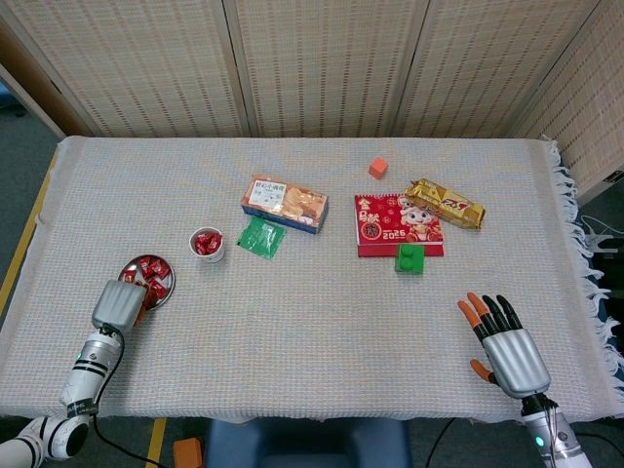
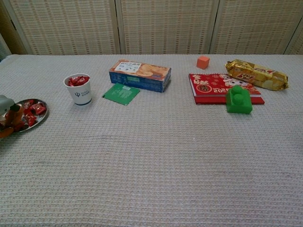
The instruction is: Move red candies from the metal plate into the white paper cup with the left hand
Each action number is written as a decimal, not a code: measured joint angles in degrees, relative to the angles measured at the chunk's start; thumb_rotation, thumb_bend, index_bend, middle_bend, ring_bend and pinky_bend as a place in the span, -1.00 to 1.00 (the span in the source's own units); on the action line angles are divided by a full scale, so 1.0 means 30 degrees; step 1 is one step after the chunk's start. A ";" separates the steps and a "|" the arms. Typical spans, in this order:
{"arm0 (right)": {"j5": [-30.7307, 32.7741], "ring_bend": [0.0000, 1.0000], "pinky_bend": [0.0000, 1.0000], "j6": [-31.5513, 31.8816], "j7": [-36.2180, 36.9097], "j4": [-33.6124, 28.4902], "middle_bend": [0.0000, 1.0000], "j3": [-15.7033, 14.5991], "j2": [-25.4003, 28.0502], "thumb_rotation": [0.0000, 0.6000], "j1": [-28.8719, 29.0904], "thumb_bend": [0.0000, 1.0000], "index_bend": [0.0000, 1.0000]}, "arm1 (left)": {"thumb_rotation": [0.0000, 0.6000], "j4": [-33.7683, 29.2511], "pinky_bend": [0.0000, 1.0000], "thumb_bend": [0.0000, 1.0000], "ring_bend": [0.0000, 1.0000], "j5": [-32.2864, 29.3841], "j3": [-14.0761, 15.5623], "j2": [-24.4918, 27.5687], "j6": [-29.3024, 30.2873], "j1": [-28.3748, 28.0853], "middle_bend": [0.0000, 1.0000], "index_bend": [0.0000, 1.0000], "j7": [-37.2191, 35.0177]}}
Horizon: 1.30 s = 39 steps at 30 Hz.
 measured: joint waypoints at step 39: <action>0.0332 -1.00 -1.00 -0.0298 -0.0219 -0.0069 -1.00 0.0038 -0.0055 1.00 0.0092 -0.77 -1.00 | 1.00 0.0698 1.00 -0.24 0.66 -0.0478 -0.0273 0.0123 -0.0829 -0.0031 0.00 -0.07 0.0419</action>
